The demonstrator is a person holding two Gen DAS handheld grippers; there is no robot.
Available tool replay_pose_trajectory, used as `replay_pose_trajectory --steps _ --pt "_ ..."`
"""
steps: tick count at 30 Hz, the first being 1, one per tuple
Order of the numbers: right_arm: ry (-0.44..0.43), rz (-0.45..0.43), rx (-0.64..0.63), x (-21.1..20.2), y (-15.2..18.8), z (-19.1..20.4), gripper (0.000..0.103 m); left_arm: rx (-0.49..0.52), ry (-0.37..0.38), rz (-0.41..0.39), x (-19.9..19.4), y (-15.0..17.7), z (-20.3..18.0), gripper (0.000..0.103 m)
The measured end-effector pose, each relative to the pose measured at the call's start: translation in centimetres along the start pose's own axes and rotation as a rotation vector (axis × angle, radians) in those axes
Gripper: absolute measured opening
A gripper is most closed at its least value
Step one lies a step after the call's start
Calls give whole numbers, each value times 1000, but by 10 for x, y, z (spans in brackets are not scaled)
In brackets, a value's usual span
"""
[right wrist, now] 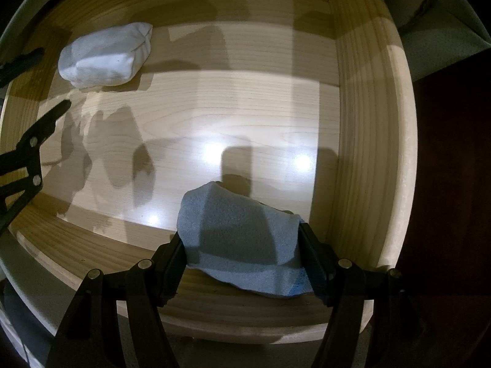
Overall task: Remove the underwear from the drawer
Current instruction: 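Grasp the white rolled underwear with the left gripper and lift it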
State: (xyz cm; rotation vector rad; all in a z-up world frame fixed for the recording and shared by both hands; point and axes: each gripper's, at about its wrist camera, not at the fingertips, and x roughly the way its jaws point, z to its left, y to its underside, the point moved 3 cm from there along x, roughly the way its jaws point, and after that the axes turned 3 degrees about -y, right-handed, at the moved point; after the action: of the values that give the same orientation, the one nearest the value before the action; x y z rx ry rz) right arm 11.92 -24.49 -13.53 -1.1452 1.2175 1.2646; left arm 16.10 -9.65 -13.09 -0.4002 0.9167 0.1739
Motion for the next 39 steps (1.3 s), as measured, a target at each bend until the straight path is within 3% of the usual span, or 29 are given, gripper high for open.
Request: replay_pose_trajectory --steps 4,7,10,16,25,31,39 --pt "0 0 2 0 0 0 65 40 -29 -8 2 5 -8 64" --pt "0 0 2 3 -1 -1 65 62 15 -3 3 3 -21 64" --pt "0 0 5 3 -2 -1 65 85 1 -5 5 -1 -26 63" --pt "-1 -2 5 2 -2 -2 65 80 18 2 23 -9 -21 53" --pt "-2 -5 6 1 -3 -2 65 130 -44 19 51 -11 -21 53" --pt "-3 -6 8 2 -4 -3 65 130 -90 29 64 -15 -21 40" --pt "-4 -8 9 2 -6 -3 65 76 -61 77 65 -21 -17 33"
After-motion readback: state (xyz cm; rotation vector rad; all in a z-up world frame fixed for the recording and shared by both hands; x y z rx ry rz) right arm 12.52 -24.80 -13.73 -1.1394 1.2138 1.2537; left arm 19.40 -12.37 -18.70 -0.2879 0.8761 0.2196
